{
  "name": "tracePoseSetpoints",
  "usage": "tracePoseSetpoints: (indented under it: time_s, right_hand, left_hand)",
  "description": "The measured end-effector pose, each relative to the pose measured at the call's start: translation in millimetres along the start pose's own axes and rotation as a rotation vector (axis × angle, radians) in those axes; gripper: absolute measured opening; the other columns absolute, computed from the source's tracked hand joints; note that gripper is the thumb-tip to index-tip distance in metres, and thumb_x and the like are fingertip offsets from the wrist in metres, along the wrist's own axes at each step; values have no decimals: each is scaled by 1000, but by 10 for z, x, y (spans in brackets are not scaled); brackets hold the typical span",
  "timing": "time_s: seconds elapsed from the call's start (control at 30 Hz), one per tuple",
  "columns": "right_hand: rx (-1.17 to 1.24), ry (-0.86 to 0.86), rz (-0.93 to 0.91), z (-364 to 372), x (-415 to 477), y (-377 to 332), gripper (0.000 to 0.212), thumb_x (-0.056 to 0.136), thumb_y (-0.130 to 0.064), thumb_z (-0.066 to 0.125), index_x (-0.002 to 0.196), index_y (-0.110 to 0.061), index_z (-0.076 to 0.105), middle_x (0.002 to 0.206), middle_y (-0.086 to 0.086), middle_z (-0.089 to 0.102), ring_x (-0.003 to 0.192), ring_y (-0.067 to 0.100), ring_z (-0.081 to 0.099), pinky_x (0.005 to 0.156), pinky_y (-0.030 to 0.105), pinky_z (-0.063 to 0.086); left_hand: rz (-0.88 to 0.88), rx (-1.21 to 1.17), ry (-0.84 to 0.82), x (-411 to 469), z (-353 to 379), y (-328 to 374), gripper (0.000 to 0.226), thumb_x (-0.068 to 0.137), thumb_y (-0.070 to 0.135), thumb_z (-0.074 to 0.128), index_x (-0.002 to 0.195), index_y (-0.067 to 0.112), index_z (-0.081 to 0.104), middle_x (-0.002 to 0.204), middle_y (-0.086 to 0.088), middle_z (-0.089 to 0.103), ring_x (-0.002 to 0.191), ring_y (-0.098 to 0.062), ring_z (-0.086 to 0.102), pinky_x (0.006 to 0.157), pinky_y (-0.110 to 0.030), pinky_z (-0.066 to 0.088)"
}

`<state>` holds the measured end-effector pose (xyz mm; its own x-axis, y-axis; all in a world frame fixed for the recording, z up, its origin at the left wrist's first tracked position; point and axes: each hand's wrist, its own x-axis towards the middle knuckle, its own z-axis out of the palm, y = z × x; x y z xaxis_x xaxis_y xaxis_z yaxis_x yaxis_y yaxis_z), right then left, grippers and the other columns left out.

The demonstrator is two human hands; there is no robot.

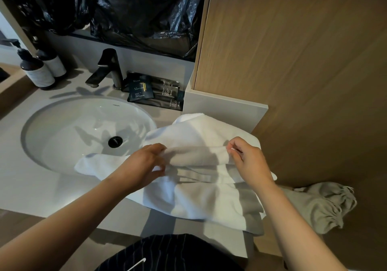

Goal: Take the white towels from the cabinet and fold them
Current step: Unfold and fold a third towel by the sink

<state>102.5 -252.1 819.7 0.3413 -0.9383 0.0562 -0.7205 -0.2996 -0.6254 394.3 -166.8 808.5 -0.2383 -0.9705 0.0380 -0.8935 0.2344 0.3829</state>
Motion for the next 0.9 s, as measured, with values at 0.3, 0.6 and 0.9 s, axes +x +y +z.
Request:
tracePoseSetpoints:
  time_s: [0.3,0.6,0.9]
  right_hand:
    - [12,-24,-11,-15,-59,29,17,96,-10,54,91,-26,57,79,1,66,67,25,58,67,40,51]
    - [32,-127,39,47,-446,100,17,89,-23,66,88,-35,54,95,-9,71,94,16,66,83,32,55]
    - [22,159,87,-88,-498,330,20,94,-30,59,76,-37,59,77,-17,64,73,6,61,65,24,50]
  left_hand:
    - [68,23,11,-271,-87,-59,13,74,30,80,70,32,67,129,3,53,97,-15,61,72,-24,51]
    - [88,21,85,-200,61,69,32,64,45,85,78,23,66,118,-1,61,91,-23,62,73,-30,51]
    - [63,-62,66,144,-121,304,25,90,45,57,79,22,58,60,10,61,54,-8,56,56,-28,47]
